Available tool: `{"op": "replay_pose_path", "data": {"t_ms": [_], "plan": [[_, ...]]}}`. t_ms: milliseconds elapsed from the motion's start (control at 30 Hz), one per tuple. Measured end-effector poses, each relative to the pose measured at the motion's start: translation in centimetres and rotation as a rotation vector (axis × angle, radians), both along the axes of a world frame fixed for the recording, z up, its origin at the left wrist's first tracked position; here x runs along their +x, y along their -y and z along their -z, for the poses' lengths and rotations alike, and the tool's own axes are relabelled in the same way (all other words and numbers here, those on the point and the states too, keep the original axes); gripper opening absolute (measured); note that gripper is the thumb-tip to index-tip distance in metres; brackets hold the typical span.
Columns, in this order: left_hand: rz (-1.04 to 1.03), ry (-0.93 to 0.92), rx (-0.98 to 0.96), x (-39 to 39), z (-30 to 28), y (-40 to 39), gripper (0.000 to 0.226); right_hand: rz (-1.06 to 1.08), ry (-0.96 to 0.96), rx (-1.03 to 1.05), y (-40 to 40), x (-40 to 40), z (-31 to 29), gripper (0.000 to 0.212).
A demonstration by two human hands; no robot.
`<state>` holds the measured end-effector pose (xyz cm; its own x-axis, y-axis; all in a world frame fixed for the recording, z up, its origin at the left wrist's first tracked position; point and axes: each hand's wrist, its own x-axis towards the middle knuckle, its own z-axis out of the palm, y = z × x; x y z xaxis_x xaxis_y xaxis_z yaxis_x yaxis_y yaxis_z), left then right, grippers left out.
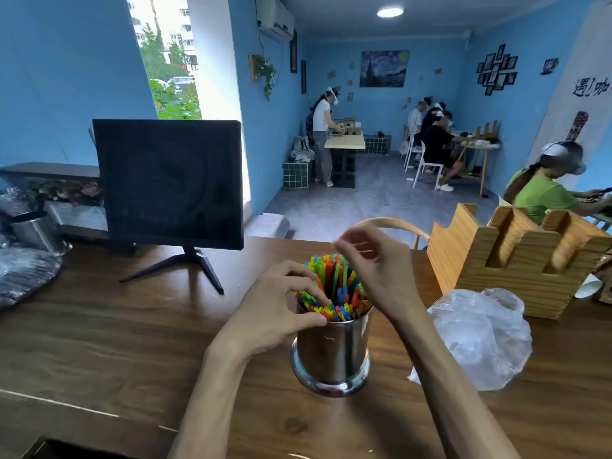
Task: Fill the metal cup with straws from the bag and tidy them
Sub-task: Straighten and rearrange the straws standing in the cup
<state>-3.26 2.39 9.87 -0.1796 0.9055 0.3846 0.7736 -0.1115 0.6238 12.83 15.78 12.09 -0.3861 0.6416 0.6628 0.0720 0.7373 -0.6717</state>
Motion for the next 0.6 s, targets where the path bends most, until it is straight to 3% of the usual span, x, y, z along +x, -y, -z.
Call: {"op": "replay_pose_path", "data": {"t_ms": [133, 300, 433, 600], "plan": [[-0.046, 0.003, 0.035, 0.3, -0.1, -0.2, 0.021, 0.035, 0.183, 0.016, -0.2, -0.1, 1.9, 0.013], [-0.060, -0.005, 0.056, 0.9, -0.5, 0.0, 0.016, 0.053, 0.192, -0.016, 0.0, 0.4, 2.4, 0.039], [-0.075, 0.047, 0.150, 1.1, -1.7, -0.1, 0.017, 0.021, 0.129, -0.003, 0.3, 0.9, 1.7, 0.027], [-0.024, 0.131, 0.236, 0.8, -3.9, -0.7, 0.019, -0.109, 0.150, -0.007, 1.3, 1.4, 0.7, 0.028]]}}
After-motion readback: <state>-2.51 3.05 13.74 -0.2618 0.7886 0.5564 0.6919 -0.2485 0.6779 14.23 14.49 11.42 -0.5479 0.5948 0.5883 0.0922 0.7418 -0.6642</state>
